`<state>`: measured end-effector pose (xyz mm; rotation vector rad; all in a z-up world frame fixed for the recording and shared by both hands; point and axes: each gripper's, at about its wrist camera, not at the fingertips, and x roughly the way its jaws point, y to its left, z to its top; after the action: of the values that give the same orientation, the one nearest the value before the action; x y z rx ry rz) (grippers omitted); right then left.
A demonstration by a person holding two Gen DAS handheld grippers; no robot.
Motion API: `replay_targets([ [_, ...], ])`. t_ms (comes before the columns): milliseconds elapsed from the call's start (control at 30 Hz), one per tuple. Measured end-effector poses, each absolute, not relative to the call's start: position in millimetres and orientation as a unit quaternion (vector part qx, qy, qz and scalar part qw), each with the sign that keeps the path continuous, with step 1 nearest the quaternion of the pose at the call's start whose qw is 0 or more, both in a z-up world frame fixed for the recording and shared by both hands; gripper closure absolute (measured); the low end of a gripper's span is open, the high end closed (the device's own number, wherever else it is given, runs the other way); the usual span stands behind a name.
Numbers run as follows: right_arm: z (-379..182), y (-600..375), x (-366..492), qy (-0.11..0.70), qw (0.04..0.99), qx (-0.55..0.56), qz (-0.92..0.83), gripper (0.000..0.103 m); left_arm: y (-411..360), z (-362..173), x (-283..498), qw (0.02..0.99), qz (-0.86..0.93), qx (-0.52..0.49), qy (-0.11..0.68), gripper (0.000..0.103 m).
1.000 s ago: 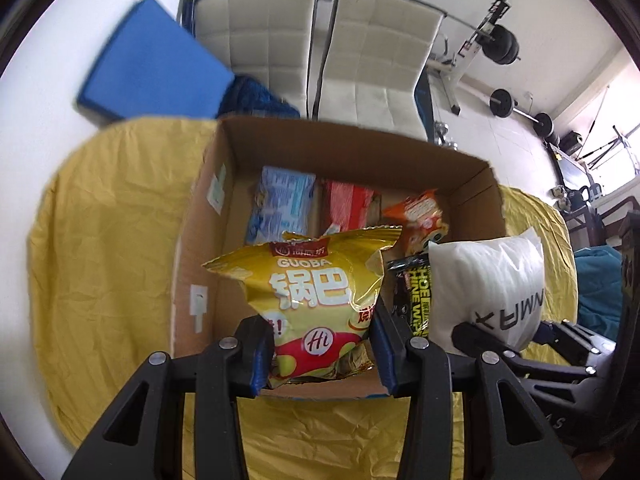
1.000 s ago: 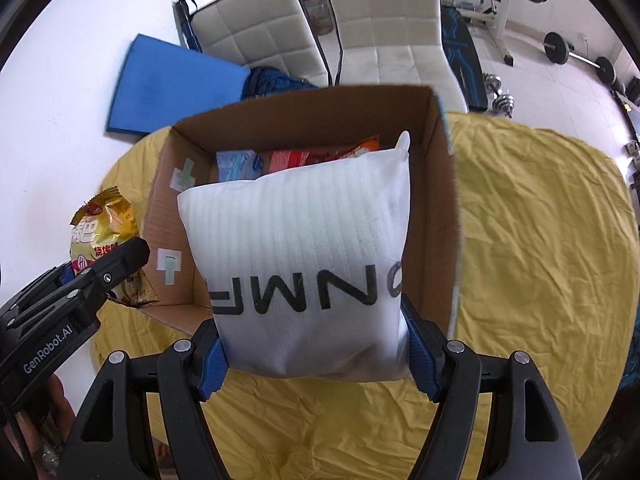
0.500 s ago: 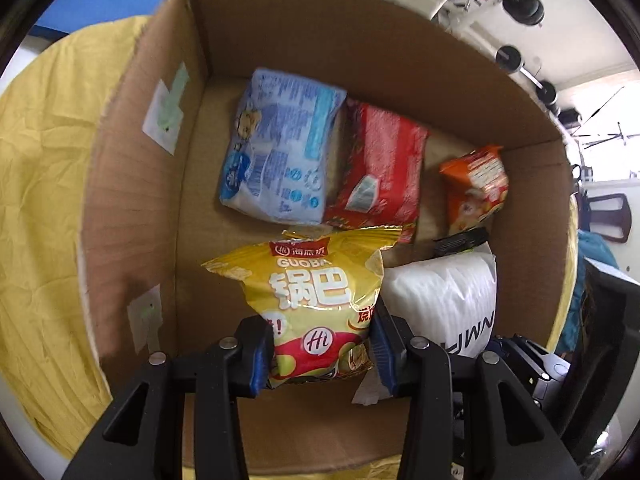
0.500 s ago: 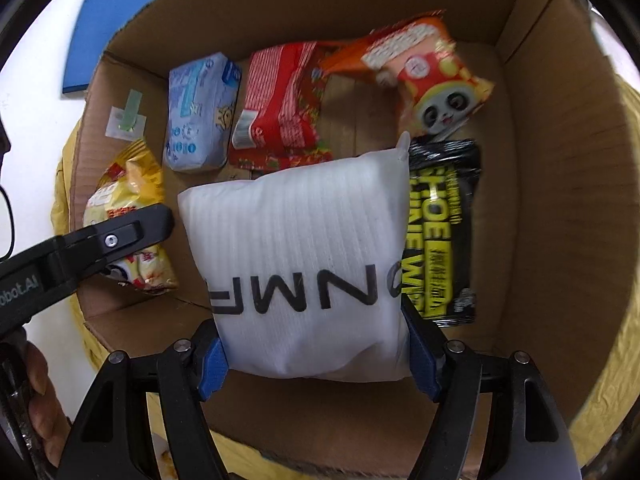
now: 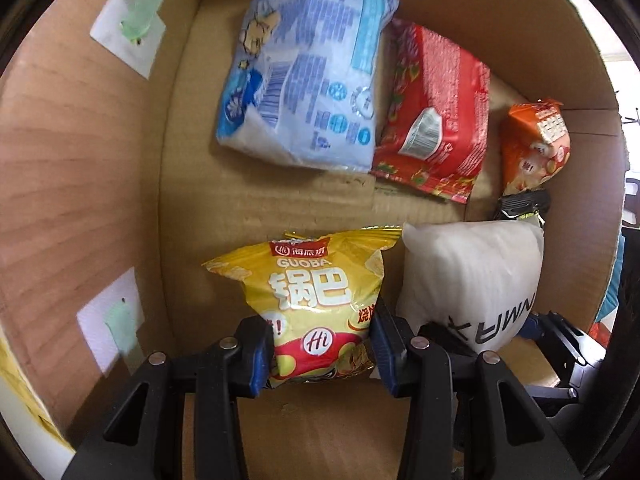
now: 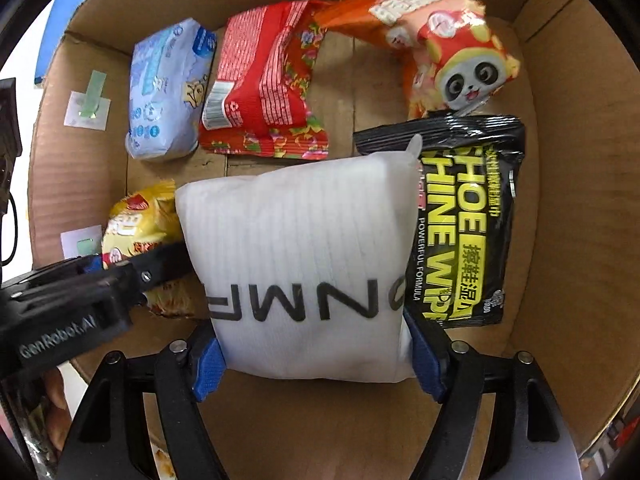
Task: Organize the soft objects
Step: 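Open left tool releasing yellow bag while right tool releases white pouch in box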
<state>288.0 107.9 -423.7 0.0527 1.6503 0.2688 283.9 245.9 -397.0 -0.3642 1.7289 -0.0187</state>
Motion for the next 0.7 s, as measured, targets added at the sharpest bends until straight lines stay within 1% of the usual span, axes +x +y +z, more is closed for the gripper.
replay_targets([
  [133,-433.8,110.0,293.1,0.737,0.665,0.017,0.117,0.021,246.9,-400.4,280.4,0.621,-0.008,-0.165,0.766,0.061],
  [333,-435.0,117.0,292.1,0.744,0.658,0.012,0.115,0.020,260.0,-403.3,271.7,0.617,-0.004,-0.165,0.770,0.058],
  [700,-425.0,113.5,292.7,0.740,0.662,0.004,0.117,0.020,237.0,-374.3,259.9,0.638,-0.002,-0.147,0.755,0.058],
])
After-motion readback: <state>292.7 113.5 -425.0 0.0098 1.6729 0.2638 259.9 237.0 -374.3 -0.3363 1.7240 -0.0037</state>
